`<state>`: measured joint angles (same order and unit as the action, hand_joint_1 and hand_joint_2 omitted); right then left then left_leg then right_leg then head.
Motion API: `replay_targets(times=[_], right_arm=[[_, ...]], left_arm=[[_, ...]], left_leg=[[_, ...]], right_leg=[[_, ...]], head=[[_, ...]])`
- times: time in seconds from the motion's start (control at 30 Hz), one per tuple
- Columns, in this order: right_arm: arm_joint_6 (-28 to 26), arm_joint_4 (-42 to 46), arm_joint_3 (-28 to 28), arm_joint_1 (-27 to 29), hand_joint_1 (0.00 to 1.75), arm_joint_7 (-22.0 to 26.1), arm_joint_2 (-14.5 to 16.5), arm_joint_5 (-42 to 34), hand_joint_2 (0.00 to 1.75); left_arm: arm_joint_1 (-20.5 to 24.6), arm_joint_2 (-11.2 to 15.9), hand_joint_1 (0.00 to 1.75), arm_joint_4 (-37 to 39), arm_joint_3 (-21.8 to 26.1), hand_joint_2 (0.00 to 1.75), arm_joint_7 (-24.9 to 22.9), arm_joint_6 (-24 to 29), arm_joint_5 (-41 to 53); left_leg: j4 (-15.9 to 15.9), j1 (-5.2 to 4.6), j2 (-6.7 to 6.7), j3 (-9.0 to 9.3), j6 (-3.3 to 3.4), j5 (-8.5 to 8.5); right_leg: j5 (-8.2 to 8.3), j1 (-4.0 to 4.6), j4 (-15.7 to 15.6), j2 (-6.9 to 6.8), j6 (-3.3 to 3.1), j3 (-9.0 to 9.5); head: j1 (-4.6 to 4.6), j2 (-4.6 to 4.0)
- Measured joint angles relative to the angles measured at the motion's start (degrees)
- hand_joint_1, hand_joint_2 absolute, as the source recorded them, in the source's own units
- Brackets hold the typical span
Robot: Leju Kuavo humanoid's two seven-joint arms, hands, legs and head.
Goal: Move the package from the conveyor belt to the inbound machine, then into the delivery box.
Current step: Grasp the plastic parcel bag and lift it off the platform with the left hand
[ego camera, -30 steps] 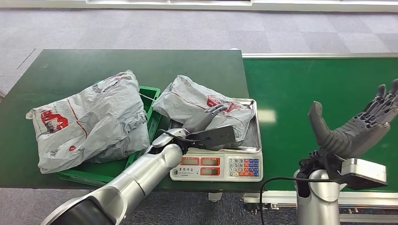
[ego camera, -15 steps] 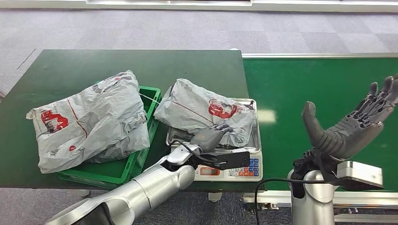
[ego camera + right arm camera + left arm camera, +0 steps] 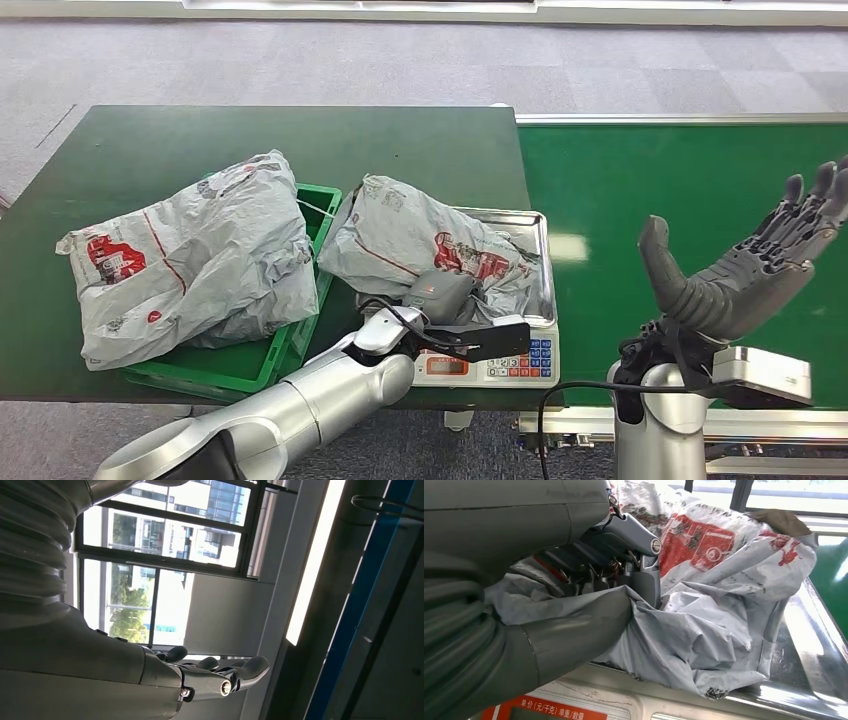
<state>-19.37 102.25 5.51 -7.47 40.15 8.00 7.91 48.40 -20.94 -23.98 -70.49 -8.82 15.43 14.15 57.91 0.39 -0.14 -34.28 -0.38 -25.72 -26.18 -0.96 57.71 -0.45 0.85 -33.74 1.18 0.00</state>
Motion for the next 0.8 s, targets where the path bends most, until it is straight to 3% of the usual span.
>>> replay_targets(times=[0.03,0.07,0.17,0.2,0.23,0.33,0.47,0.8], right_arm=[[0.0,0.0,0.0,0.0,0.0,0.0,0.01,0.0,1.75],[-0.01,0.0,0.0,0.0,0.0,0.0,0.02,0.0,1.75],[-0.08,0.0,-0.01,-0.04,0.0,0.0,0.02,-0.01,1.75],[-0.13,0.0,-0.02,-0.09,0.0,0.0,0.02,-0.04,1.75],[-0.16,-0.01,-0.02,-0.17,0.0,0.0,0.02,-0.09,1.75],[-0.2,-0.1,-0.03,-0.49,0.0,-0.01,0.02,-0.44,1.75],[-0.54,-0.28,-0.04,-0.63,0.0,-0.02,0.02,-0.73,1.75],[-1.04,-0.32,-0.09,-0.57,0.0,-0.19,0.02,-0.79,1.75]], left_arm=[[0.01,0.0,1.75,0.05,0.0,1.75,0.03,-0.03,-0.08],[0.04,0.0,1.59,0.11,0.0,1.75,0.16,-0.17,-0.29],[0.35,0.01,0.29,0.25,0.0,1.75,1.04,-1.45,-1.98],[0.56,0.02,0.01,0.26,0.0,1.75,1.42,-2.2,-2.81],[0.77,0.02,0.0,0.26,0.0,1.75,1.78,-3.08,-3.71],[1.44,0.03,0.0,0.26,0.03,1.75,2.83,-5.59,-6.24],[1.71,0.04,1.75,0.41,0.06,1.75,4.24,-5.72,-7.59],[1.72,0.24,1.75,2.59,2.31,1.75,10.3,0.08,-9.29]], left_leg=[[0.0,0.0,0.0,0.0,0.0,0.0],[0.0,0.0,0.0,0.0,0.0,0.0],[0.0,0.0,-0.02,0.0,0.0,0.0],[0.0,0.0,-0.04,0.0,0.0,0.0],[0.0,0.0,-0.07,0.0,0.0,0.0],[0.0,0.0,-0.11,0.0,0.0,0.0],[0.0,0.0,-0.12,0.01,0.01,0.01],[0.0,0.0,-0.1,0.0,0.0,0.01]], right_leg=[[0.0,0.0,0.0,0.0,0.0,0.0],[0.0,0.0,0.0,0.0,0.0,0.0],[0.0,0.0,0.0,-0.02,0.0,0.0],[0.0,0.0,0.0,-0.04,0.0,0.01],[-0.01,0.0,0.0,-0.06,0.0,0.02],[-0.02,0.0,0.0,-0.11,0.01,0.07],[-0.02,-0.02,0.0,-0.12,0.01,0.09],[-0.01,0.0,0.0,-0.09,0.01,0.03]], head=[[0.0,0.0],[0.0,0.0],[0.0,0.0],[0.0,0.0],[0.0,0.0],[0.0,0.0],[0.0,0.0],[0.0,0.0]])
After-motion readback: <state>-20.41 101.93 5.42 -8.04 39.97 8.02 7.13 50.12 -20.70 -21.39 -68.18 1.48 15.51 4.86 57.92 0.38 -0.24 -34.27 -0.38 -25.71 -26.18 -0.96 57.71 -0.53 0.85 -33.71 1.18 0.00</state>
